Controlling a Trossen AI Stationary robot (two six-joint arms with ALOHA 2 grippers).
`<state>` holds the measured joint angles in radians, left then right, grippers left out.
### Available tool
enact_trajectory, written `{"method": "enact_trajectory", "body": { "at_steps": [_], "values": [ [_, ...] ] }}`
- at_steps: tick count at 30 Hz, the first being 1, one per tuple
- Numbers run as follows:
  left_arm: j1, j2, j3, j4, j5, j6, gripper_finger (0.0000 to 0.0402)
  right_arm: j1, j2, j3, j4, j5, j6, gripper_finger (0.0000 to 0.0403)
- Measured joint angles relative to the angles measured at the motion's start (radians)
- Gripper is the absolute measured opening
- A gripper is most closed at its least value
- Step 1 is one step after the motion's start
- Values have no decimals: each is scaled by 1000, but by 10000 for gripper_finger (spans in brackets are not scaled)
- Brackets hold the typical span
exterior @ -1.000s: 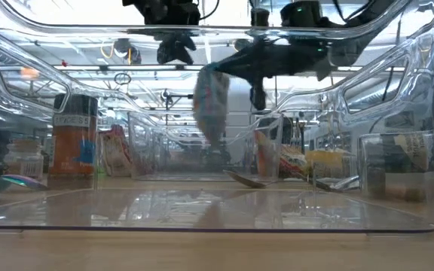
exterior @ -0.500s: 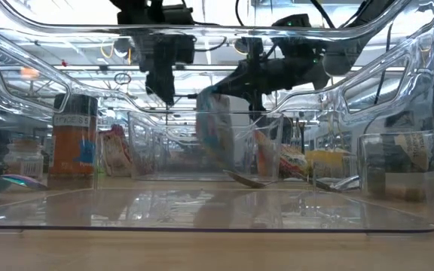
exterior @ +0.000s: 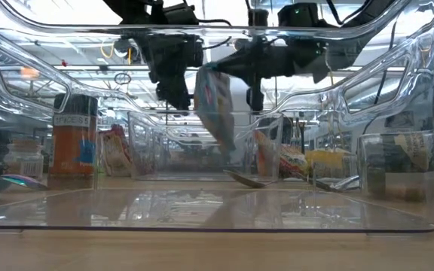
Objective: Pick & Place Food Item
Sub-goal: Put the blue noodle pack into the middle transparent bin
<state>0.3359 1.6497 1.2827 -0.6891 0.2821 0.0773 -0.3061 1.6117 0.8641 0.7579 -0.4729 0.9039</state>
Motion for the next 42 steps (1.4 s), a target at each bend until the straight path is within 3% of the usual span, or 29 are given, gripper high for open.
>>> {"method": "enact_trajectory", "body": {
  "at_steps": [10, 15, 24, 29, 42],
  "values": [
    [5, 0, 0, 60, 103, -35, 184, -23, -109, 0, 1, -37, 0, 0],
    [17, -2, 2, 109, 169, -45, 184, -35, -172, 0, -62, -191, -36, 0],
    [61, -16, 129, 101, 167, 90, 184, -34, -231, 0, -186, -443, -49, 0],
    [53, -16, 188, 173, 255, 93, 184, -33, -230, 0, -169, -469, -33, 0],
    [23, -9, 189, 247, 301, 51, 184, -33, -230, 0, -139, -476, -31, 0]
  ]
}}
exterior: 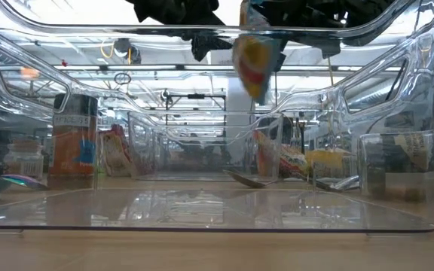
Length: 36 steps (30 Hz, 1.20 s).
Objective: Pick & Place Food Item
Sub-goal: Put the blue noodle pack into the middle transparent bin
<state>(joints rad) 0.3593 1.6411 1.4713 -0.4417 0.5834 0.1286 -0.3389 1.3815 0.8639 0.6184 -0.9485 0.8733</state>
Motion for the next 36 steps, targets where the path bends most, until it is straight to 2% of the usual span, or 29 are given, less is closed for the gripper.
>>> {"method": "enact_trajectory", "body": {
  "at_steps": [15, 19, 24, 25, 32, 36],
  "values": [
    [-34, 39, 0, 51, 18, -46, 181, 0, 0, 0, 15, -23, 5, 0],
    [-34, 45, 0, 48, 18, -62, 136, 0, 0, 0, 21, -24, 5, 0],
    [-34, 43, 0, 54, 18, -62, 25, 0, 0, 0, 21, -26, 5, 0],
    [-34, 43, 0, 55, 19, -67, 13, 0, 0, 0, 21, -26, 5, 0],
    [-32, 43, 0, 79, 19, -95, 4, 0, 0, 0, 21, -25, 5, 0],
    [-20, 43, 0, 59, 21, -117, 3, -2, 0, 0, 29, -24, 60, 1]
  ]
}}
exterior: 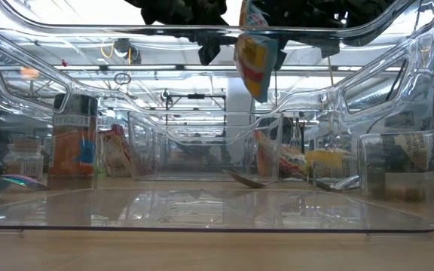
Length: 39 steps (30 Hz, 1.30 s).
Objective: Pick & Place Food Item
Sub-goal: Put the blue noodle pack into the middle transparent bin
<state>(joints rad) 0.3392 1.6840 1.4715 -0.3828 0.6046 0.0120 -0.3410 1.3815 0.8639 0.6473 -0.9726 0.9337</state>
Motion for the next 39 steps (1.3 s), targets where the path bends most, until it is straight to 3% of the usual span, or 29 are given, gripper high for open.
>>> {"method": "enact_trajectory", "body": {
  "at_steps": [5, 11, 19, 23, 26, 29, 33, 35, 39],
  "values": [
    [22, -4, 23, -111, -2, 10, 2, -18, 0, 0, 32, 2, 60, 27],
    [49, -4, 109, -299, -7, 85, 1, -86, 1, 0, 74, 5, 128, 88],
    [86, -6, 243, -488, -47, 186, 1, -172, 0, 15, 196, 172, 194, 148],
    [98, -6, 274, -512, -48, 197, 1, -200, 0, 81, 155, 185, 111, 160],
    [100, -6, 278, -511, -42, 200, 0, -203, 0, 176, -2, 185, -20, 164],
    [99, -6, 278, -513, -40, 192, 0, -193, 1, 297, -325, 203, -232, 164],
    [99, -6, 278, -504, -82, 151, 0, -154, 14, 422, -689, 390, -473, 164],
    [99, -6, 278, -503, -107, 134, 0, -136, 16, 434, -734, 451, -508, 164],
    [99, -6, 277, -502, -127, 116, 0, -102, 14, 437, -721, 449, -504, 164]
  ]
}}
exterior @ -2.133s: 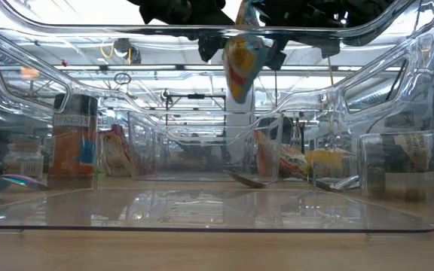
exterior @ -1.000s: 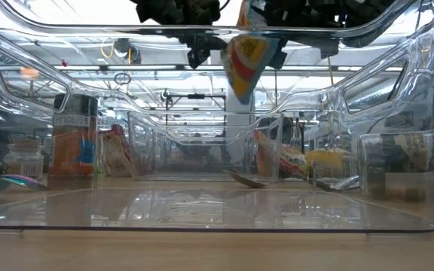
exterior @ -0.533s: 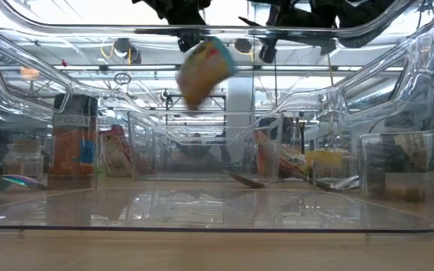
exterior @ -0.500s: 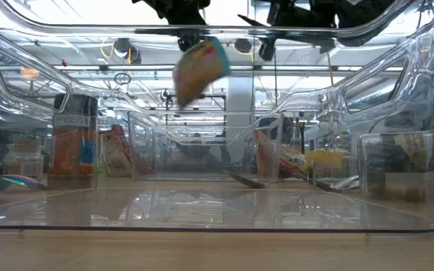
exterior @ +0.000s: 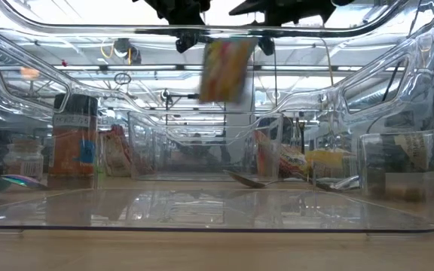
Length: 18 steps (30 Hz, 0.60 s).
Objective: Pick & Place Food Item
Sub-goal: Put the blue noodle pack into the middle transparent bin
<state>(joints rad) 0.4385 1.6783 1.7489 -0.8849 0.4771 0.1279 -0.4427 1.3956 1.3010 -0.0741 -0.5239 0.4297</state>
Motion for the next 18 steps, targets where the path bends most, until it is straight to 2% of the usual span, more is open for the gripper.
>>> {"method": "enact_trajectory", "body": {
  "at_steps": [4, 13, 18],
  "values": [
    [0, 0, 0, 26, -2, -7, 0, 39, 1, 0, -11, 18, -8, 164],
    [0, 0, 0, 67, -9, -60, 0, 119, 12, 0, -80, 289, -76, 164],
    [0, 0, 0, 81, -8, -77, 0, 145, 31, -1, -86, 318, -79, 164]
  ]
}}
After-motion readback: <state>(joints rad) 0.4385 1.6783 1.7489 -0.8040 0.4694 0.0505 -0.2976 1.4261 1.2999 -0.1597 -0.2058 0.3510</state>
